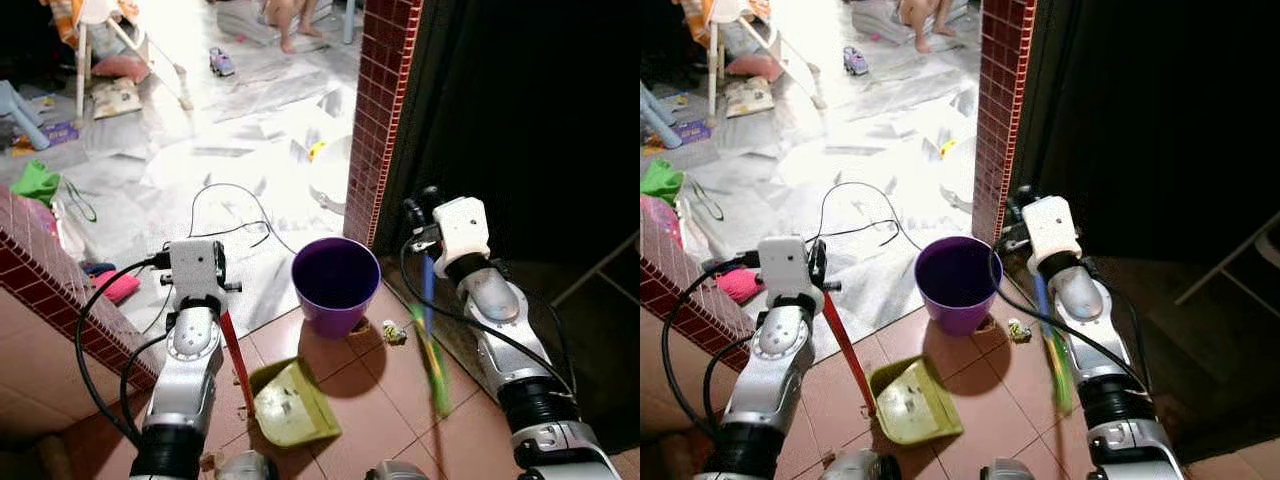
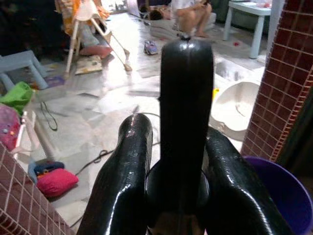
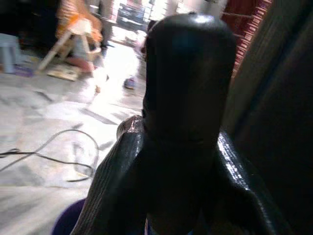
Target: Sweep floor
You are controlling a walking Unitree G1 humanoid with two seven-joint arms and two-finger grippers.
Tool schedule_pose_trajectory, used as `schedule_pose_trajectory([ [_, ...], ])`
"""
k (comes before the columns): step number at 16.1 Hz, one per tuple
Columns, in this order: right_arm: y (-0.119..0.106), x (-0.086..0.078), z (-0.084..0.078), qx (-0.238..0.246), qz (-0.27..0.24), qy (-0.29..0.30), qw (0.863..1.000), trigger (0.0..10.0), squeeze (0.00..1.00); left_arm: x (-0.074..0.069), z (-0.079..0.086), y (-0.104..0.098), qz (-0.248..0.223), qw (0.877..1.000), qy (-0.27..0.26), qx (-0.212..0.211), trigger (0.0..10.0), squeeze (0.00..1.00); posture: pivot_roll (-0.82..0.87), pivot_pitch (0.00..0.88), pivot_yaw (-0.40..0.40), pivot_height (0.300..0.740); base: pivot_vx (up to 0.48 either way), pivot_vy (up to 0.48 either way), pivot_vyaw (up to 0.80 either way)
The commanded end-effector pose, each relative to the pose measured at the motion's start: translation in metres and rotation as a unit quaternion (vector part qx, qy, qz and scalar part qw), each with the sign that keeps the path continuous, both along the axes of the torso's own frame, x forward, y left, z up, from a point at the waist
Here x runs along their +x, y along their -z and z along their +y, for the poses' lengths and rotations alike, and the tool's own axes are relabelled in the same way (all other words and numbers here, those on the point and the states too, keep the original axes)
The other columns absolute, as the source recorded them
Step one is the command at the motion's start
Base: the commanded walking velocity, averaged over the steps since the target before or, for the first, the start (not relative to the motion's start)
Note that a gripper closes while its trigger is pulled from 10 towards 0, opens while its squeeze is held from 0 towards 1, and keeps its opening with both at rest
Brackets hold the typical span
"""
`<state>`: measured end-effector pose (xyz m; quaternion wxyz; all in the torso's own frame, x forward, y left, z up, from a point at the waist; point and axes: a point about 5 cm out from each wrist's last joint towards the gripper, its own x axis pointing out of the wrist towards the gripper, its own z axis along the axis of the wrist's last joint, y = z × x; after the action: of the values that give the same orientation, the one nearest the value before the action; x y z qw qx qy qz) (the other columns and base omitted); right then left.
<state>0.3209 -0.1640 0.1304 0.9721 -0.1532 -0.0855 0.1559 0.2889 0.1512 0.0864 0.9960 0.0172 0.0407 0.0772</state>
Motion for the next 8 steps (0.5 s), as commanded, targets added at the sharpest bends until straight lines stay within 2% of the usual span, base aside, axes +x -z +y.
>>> schedule_pose_trajectory([
  [1, -0.021, 0.001, 0.007, 0.0, -0.045, -0.047, 0.998, 10.0, 0.0, 0.007, -0.001, -0.009, -0.028, 0.999, -0.015, 0.02, 10.0, 0.0, -0.12, 0.0, 0.025, 0.74, 0.0, 0.0, 0.0],
  [5, -0.032, 0.0, 0.014, 0.025, -0.076, -0.093, 0.992, 10.0, 0.0, 0.012, -0.01, -0.014, -0.041, 0.999, -0.011, 0.029, 10.0, 0.0, -0.11, 0.022, 0.021, 0.74, 0.0, 0.0, 0.0],
  [6, -0.034, 0.002, 0.027, 0.051, -0.072, -0.138, 0.986, 10.0, 0.0, 0.016, -0.009, -0.015, -0.044, 0.999, -0.014, 0.028, 10.0, 0.0, -0.11, 0.047, 0.019, 0.74, 0.0, 0.0, 0.0],
  [8, -0.035, 0.001, 0.041, 0.087, -0.057, -0.187, 0.977, 10.0, 0.0, 0.018, -0.007, -0.016, -0.046, 0.998, -0.015, 0.028, 10.0, 0.0, -0.1, 0.056, 0.015, 0.74, 0.0, 0.0, 0.0],
])
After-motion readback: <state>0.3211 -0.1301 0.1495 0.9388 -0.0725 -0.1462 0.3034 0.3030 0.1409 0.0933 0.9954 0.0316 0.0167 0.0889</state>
